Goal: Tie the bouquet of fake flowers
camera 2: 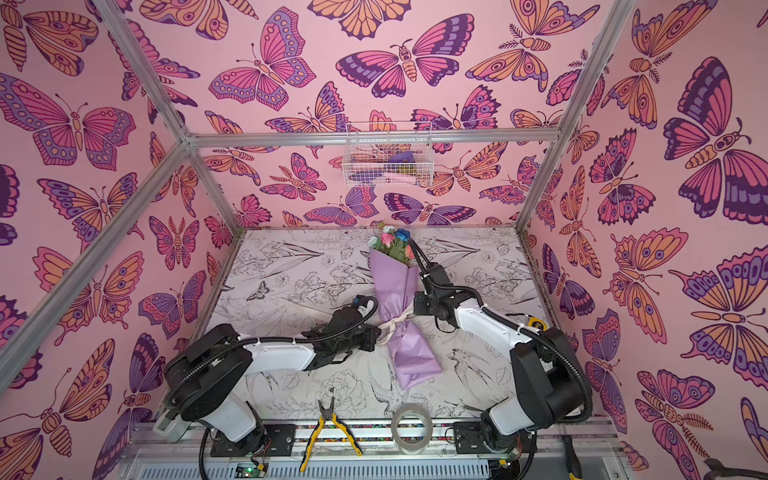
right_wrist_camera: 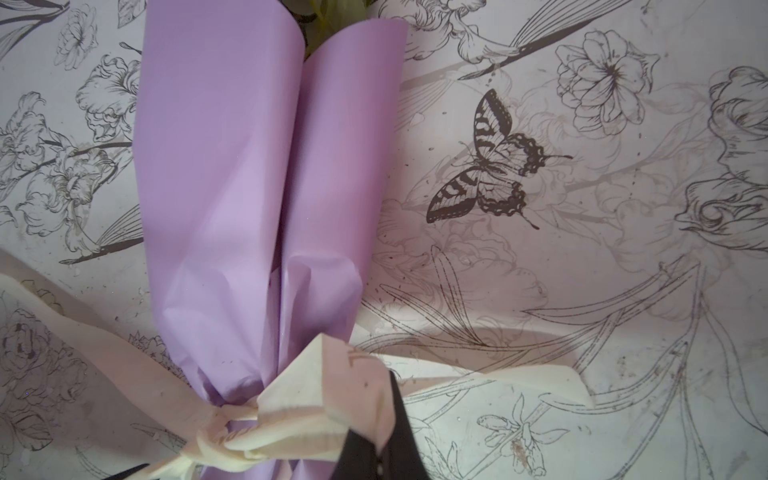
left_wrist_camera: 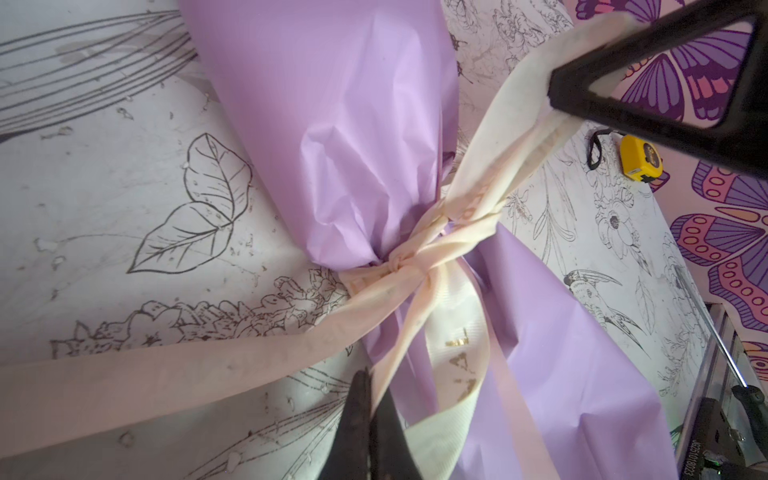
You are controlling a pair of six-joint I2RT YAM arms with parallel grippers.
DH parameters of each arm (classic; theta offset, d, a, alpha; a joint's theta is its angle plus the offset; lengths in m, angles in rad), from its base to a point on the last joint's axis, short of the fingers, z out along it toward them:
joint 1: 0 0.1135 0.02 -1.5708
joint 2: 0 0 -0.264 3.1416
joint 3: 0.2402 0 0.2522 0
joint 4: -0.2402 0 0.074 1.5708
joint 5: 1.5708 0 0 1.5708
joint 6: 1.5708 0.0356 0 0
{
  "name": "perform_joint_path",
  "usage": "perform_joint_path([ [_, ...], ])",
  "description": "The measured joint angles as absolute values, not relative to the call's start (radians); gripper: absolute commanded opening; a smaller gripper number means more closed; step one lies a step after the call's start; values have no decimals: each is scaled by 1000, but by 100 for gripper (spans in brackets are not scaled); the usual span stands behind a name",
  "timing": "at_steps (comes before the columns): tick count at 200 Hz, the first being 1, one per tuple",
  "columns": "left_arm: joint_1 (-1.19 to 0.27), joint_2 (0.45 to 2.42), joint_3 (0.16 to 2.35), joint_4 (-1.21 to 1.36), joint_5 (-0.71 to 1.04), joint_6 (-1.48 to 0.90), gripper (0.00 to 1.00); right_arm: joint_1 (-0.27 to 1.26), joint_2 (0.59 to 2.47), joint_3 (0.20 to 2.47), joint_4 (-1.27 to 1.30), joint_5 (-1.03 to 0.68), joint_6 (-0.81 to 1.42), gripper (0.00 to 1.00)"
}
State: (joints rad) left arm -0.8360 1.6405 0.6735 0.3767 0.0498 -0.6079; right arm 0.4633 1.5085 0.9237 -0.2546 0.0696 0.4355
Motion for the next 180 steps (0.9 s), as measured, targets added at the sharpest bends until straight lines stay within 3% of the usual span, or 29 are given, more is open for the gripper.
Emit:
perform_joint_path([
  [180, -796, 1645, 602, 442, 8, -723, 0, 364, 1642, 975, -339, 175, 426, 0],
])
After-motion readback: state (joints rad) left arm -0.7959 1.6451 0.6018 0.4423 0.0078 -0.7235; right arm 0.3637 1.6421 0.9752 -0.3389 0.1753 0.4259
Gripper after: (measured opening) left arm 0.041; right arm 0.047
